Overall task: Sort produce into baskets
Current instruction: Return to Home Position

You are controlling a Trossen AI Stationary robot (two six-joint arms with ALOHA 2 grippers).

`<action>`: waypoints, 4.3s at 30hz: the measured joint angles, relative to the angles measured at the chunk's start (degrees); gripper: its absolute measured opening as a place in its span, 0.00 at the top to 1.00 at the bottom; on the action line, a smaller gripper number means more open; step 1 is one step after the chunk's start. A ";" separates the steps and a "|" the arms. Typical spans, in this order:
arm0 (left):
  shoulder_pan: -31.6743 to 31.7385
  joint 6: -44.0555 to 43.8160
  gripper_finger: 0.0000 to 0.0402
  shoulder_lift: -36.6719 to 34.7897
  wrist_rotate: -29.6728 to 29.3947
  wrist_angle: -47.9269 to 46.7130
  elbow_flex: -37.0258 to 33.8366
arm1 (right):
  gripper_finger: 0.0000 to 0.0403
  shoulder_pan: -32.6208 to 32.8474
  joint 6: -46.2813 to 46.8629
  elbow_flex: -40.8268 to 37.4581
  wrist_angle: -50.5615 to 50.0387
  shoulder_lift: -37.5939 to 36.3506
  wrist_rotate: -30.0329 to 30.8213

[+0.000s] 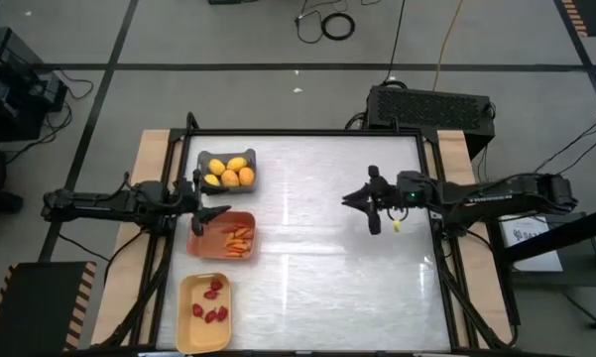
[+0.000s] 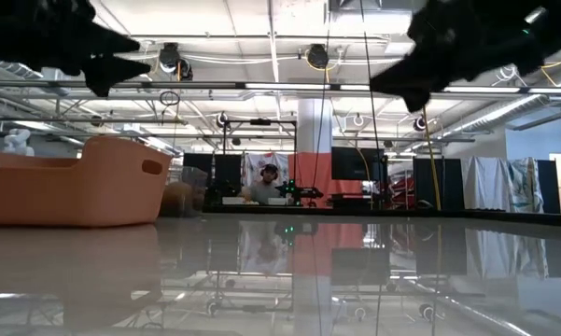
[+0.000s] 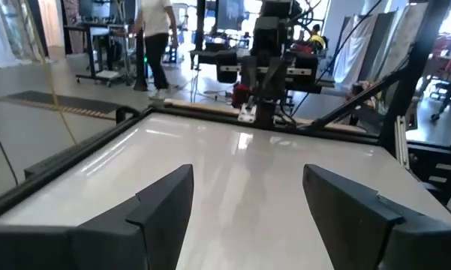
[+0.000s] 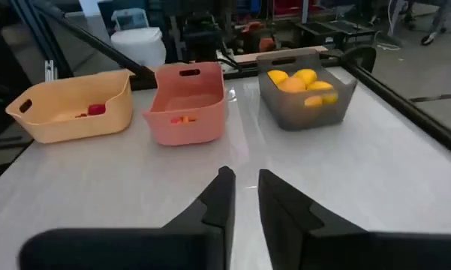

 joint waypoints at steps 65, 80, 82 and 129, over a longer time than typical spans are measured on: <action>-0.07 -10.52 0.59 -3.44 -4.37 1.67 -10.80 | 1.00 -12.15 -0.16 -24.33 -15.12 -38.24 1.79; -0.07 -10.48 0.60 -3.44 -4.29 1.52 -10.85 | 1.00 -12.15 -0.01 -24.33 -15.06 -38.24 1.79; -0.07 -10.48 0.60 -3.44 -4.28 1.50 -10.86 | 1.00 -12.15 -0.01 -24.33 -15.06 -38.24 1.79; -0.08 -10.46 0.60 -3.44 -4.25 1.37 -10.95 | 1.00 -12.13 -0.01 -24.33 -15.06 -38.24 1.81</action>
